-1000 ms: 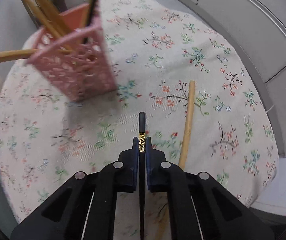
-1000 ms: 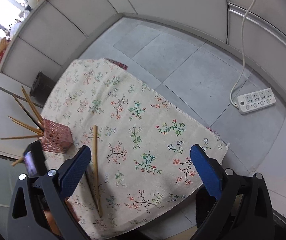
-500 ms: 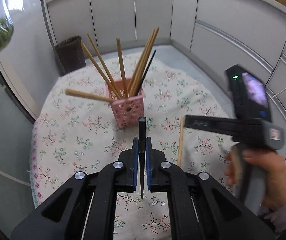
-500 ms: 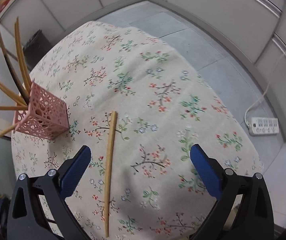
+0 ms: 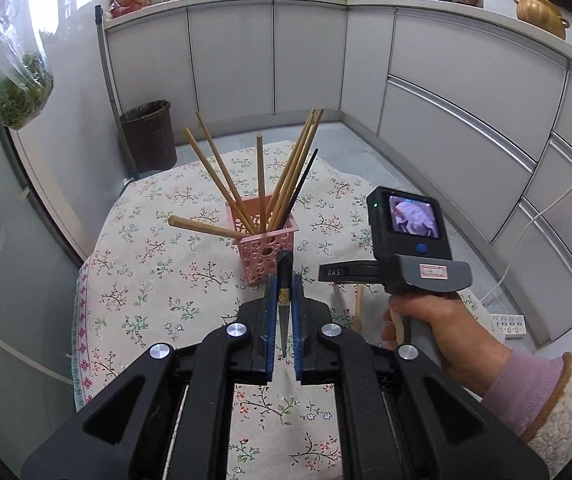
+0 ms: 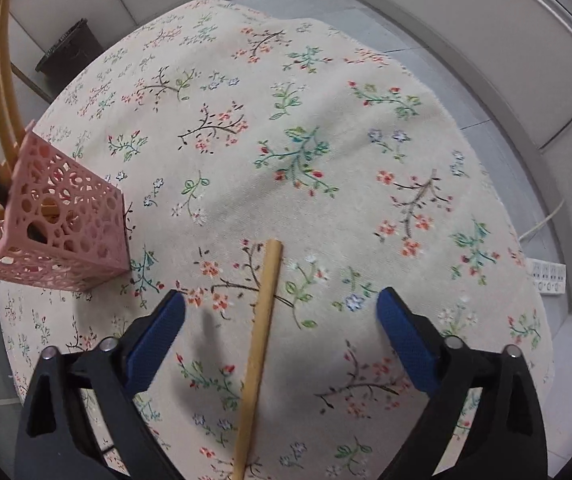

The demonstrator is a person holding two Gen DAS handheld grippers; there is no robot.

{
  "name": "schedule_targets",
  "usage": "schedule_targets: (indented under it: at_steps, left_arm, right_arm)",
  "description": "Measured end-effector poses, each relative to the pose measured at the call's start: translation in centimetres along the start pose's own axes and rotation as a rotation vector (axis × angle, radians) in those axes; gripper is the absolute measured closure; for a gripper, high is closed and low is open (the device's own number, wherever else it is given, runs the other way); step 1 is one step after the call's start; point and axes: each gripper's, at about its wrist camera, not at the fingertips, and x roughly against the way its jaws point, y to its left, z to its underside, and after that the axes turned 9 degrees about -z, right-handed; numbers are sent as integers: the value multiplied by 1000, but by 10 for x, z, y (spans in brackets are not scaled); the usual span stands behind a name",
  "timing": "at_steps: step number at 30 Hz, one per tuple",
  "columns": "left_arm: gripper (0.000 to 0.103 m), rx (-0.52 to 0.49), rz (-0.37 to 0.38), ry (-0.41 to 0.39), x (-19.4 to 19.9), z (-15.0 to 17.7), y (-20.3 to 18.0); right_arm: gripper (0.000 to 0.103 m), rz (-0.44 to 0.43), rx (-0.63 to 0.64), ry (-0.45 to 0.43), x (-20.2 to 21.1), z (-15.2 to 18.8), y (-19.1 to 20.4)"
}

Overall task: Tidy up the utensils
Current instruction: 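Lift the black chopstick with the left gripper while the right grasps the bamboo chopstick, then carry both chopsticks upright over the pink holder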

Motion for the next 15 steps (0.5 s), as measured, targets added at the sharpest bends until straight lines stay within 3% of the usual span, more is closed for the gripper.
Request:
schedule_targets:
  at_steps: [1,2,4,6,8,9,15]
  left_arm:
    - [97,2,0,-4,1,0,1]
    - [97,3,-1,-8,2,0,1]
    - [97,1,-2,-19,5,-1,1]
    - [97,-3,-3,-28,7,-2,0]
    - [97,-3,-3,-33,9,-2,-1]
    - [97,-6,-3,-35,10,-2,-1]
    - [97,-10,0,-50,15,-1,-2]
  right_arm:
    - [28,2,-7,13,-4,-2,0]
    - [37,5,-1,-11,-2,-3,1]
    - [44,26,25,-15,-2,-3,5]
    - [62,47,39,-29,0,-3,6]
    - [73,48,36,-37,2,-4,2]
    - [86,33,25,-36,4,-4,-1]
    - [95,-20,-8,-72,19,0,-17]
